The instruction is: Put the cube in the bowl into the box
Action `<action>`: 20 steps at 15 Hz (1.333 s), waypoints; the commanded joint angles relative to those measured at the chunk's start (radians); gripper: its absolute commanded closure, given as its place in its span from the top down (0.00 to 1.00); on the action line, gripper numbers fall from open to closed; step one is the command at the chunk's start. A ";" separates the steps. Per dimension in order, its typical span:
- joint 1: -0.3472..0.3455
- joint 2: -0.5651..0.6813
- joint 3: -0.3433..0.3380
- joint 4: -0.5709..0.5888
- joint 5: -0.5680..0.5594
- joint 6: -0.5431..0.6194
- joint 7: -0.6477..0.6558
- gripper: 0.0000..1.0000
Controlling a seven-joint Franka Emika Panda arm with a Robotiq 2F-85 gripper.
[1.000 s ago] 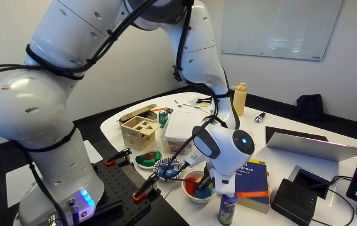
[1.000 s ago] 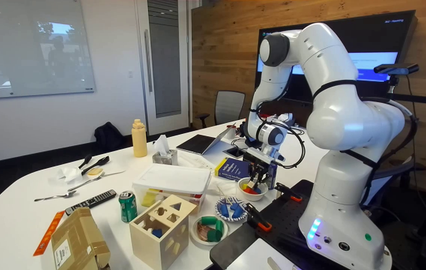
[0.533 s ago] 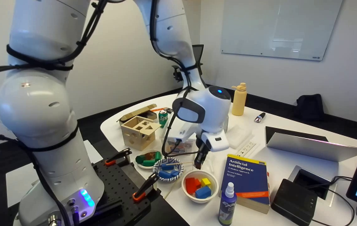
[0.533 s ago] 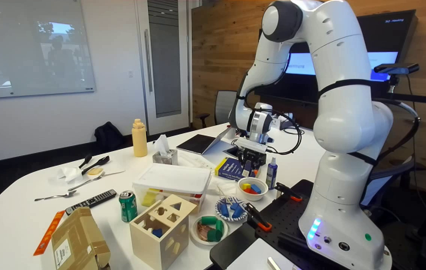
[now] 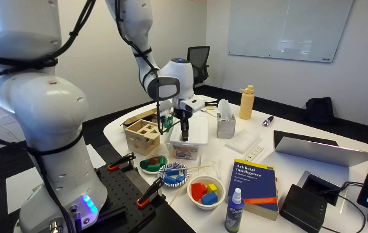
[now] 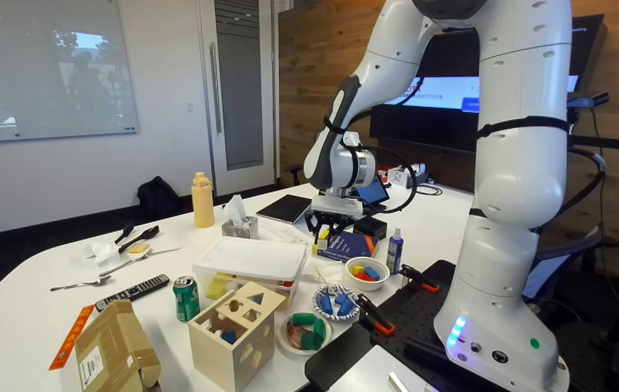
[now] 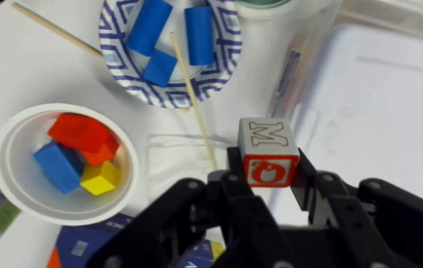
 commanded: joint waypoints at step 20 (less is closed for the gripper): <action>0.156 -0.111 0.398 -0.116 -0.276 0.238 0.083 0.09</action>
